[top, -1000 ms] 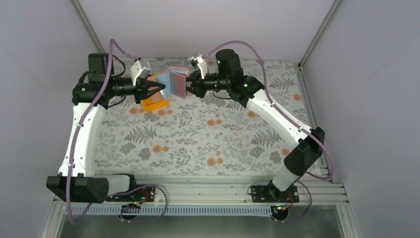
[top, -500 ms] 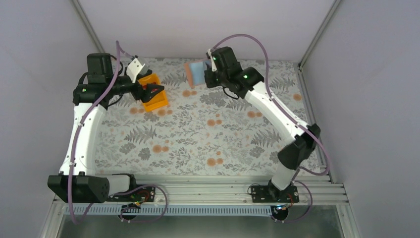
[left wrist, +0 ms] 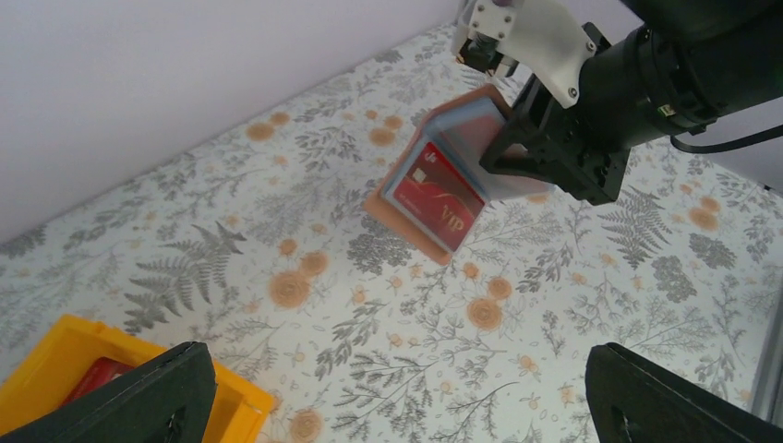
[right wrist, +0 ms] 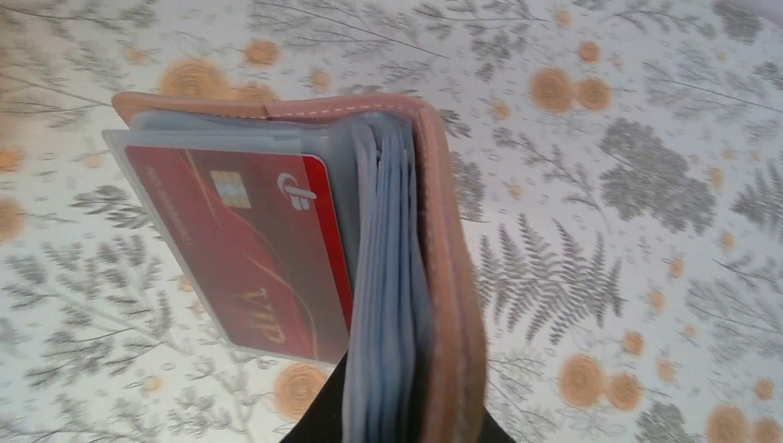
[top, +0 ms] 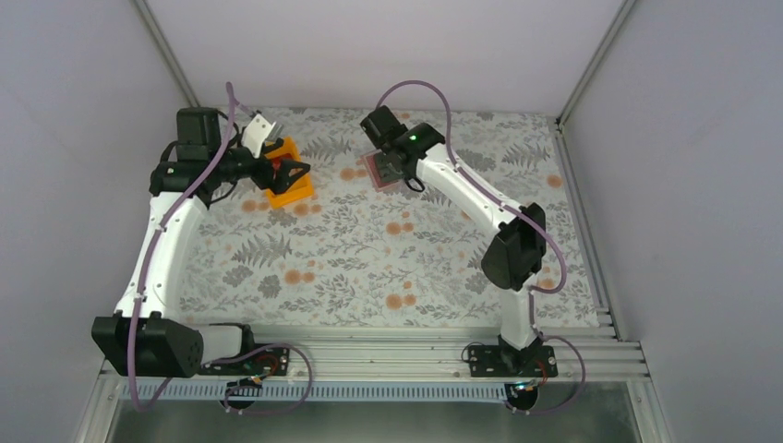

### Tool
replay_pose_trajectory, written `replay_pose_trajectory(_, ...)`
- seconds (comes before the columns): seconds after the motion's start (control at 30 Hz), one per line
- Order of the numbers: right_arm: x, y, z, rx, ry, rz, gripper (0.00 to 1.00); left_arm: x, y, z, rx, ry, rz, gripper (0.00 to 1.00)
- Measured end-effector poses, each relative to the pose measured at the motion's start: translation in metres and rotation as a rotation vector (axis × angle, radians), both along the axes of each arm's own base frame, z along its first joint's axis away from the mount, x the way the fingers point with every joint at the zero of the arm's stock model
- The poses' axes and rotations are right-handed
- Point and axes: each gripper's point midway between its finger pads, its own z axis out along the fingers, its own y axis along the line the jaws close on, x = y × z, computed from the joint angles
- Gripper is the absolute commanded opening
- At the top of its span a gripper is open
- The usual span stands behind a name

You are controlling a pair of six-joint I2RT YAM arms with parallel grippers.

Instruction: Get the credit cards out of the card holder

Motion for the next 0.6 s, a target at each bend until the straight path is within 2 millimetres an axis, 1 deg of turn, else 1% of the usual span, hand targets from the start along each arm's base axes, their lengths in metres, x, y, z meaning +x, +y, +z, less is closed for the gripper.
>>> replay_pose_trajectory(0.13, -0.005, 0.02, 0.003, 0.091, 0.022, 0.074, 0.04, -0.001, -0.007, -0.01, -0.006, 0.031, -0.016, 1.0)
replay_pose_trajectory(0.2, -0.012, 0.031, 0.006, 0.157, 0.035, 0.126, 0.04, -0.001, -0.008, -0.014, -0.011, 0.042, -0.023, 1.0)
replay_pose_trajectory(0.27, -0.017, 0.039, 0.014, 0.22, 0.043, 0.169, 0.04, -0.002, -0.009, -0.018, -0.018, 0.053, -0.031, 1.0)
replay_pose_trajectory(0.3, -0.021, 0.045, 0.022, 0.265, 0.043, 0.204, 0.04, -0.002, -0.01, -0.02, -0.025, 0.06, -0.037, 1.0)
replay_pose_trajectory(0.33, -0.026, 0.055, 0.037, 0.331, 0.031, 0.254, 0.04, -0.003, -0.011, -0.022, -0.033, 0.067, -0.041, 1.0)
replay_pose_trajectory(0.37, -0.026, 0.055, 0.039, 0.338, 0.028, 0.258, 0.04, -0.003, -0.012, -0.025, -0.047, 0.078, -0.04, 1.0)
replay_pose_trajectory(0.43, -0.033, 0.068, 0.061, 0.429, 0.005, 0.332, 0.04, -0.003, -0.017, -0.032, -0.073, 0.101, -0.048, 1.0)
replay_pose_trajectory(0.5, -0.039, 0.076, 0.078, 0.488, -0.014, 0.38, 0.04, -0.005, -0.022, -0.038, -0.093, 0.132, -0.059, 1.0)
replay_pose_trajectory(0.57, -0.042, 0.083, 0.088, 0.534, -0.025, 0.422, 0.04, -0.005, -0.029, -0.039, -0.111, 0.145, -0.077, 1.0)
replay_pose_trajectory(0.6, -0.043, 0.086, 0.09, 0.547, -0.024, 0.435, 0.04, -0.005, -0.032, -0.038, -0.118, 0.145, -0.085, 1.0)
